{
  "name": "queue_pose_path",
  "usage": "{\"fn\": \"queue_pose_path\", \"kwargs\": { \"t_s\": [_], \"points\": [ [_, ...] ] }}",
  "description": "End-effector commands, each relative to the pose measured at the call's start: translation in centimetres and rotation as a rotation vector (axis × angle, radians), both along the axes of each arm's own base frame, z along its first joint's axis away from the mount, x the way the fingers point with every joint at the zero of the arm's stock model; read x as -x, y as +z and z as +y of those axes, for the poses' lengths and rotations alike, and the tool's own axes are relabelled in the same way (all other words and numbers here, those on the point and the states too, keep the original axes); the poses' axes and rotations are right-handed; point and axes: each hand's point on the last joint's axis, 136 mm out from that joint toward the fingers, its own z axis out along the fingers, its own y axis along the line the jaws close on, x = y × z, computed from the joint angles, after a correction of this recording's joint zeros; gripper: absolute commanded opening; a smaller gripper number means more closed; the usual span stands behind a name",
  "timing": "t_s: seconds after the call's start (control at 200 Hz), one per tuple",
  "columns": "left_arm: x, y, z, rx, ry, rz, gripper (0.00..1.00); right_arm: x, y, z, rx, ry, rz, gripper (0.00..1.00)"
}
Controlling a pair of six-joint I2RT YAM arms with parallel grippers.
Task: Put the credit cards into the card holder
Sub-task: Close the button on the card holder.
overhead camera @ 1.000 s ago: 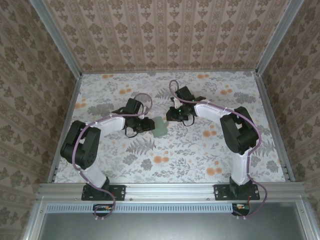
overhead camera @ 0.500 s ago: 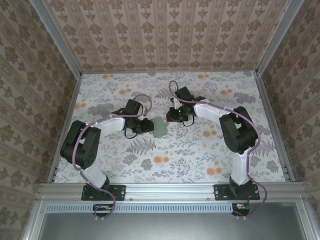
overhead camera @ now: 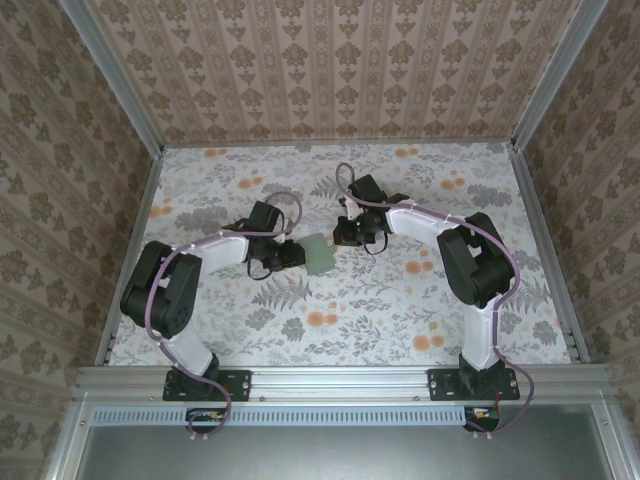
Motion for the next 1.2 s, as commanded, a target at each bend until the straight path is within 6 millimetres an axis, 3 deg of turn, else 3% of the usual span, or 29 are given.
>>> {"fn": "queue_pose_path", "kwargs": {
  "t_s": [0.0,0.11,0.215,0.67,0.93,1.195],
  "points": [
    [0.0,-0.5,0.5,-0.022,0.000,-0.005,0.29,0.9,1.9,1.2,-0.039,0.052,-0.007,0.06],
    [-0.1,-1.1,0.5,-0.023,0.003,0.007,0.29,1.7,2.5,2.8,-0.051,0.113,-0.011,0.06],
    [-0.4,-1.2,0.1,-0.011,0.002,0.005,0.29,2.1,1.8,3.4,0.008,0.149,-0.015,0.06],
    [-1.4,-0.9,-1.3,0.022,-0.013,-0.006,0.29,2.5,-0.6,2.8,0.163,0.197,0.012,0.05],
    [-1.4,-1.0,-1.8,0.025,-0.023,-0.004,0.29,1.9,-1.1,3.2,0.159,0.189,0.014,0.05],
    [-1.2,-1.2,-1.8,0.026,-0.027,0.001,0.29,1.2,-1.3,2.0,0.227,0.154,0.002,0.05]
  ]
}}
